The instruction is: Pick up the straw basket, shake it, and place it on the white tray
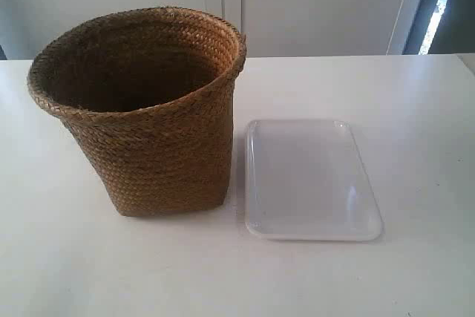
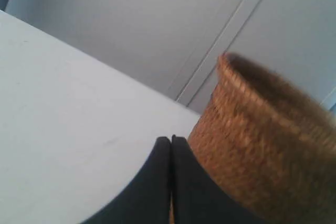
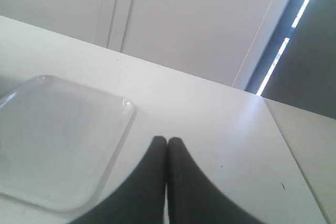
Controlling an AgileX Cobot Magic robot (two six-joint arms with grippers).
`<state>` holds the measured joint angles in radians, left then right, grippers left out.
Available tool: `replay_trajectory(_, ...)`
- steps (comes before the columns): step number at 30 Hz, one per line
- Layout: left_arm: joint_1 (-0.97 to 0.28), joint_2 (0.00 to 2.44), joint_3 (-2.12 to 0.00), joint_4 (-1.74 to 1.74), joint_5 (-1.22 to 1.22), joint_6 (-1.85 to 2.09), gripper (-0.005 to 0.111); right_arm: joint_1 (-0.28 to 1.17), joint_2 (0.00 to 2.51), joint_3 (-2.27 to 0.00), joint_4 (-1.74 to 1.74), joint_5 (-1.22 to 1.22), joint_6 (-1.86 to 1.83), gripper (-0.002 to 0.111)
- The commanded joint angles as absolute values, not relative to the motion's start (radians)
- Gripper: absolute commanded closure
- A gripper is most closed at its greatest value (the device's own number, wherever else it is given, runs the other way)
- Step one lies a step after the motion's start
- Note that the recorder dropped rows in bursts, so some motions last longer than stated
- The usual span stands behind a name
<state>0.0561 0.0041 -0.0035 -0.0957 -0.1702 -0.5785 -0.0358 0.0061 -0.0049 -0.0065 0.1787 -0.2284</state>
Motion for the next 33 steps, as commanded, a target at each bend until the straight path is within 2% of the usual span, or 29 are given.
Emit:
replay_trajectory(1, 0.057, 0.000, 0.000, -0.141, -0.359, -0.678, 0.106, -0.041, 0.000, 0.000, -0.008, 0.172, -0.224, 0.108)
replay_trajectory(7, 0.057, 0.000, 0.000, -0.187, -0.625, -0.879, 0.106, -0.041, 0.000, 0.000, -0.008, 0.172, -0.224, 0.108)
replay_trajectory(12, 0.057, 0.000, 0.000, -0.234, -0.755, -0.807, 0.106, -0.041, 0.000, 0.000, -0.008, 0.172, -0.224, 0.108)
replay_trajectory(19, 0.057, 0.000, 0.000, -0.254, -0.796, -0.936, 0.106, -0.041, 0.000, 0.000, -0.008, 0.172, -0.224, 0.108)
replay_trajectory(25, 0.057, 0.000, 0.000, -0.052, -0.793, -1.183, 0.106, -0.041, 0.000, 0.000, -0.008, 0.172, -0.224, 0.108)
replay_trajectory(27, 0.057, 0.000, 0.000, 0.011, -0.760, -1.120, 0.106, -0.041, 0.000, 0.000, -0.008, 0.172, -0.224, 0.108)
replay_trajectory(29, 0.057, 0.000, 0.000, 0.046, -0.646, -1.053, 0.106, -0.041, 0.000, 0.000, -0.008, 0.172, -0.224, 0.108)
replay_trajectory(30, 0.057, 0.000, 0.000, 0.097, -0.511, -1.003, 0.106, -0.041, 0.000, 0.000, -0.008, 0.172, -0.224, 0.108)
replay_trajectory(33, 0.057, 0.000, 0.000, 0.077, -0.321, -1.204, 0.106, -0.041, 0.000, 0.000, -0.008, 0.172, -0.224, 0.108)
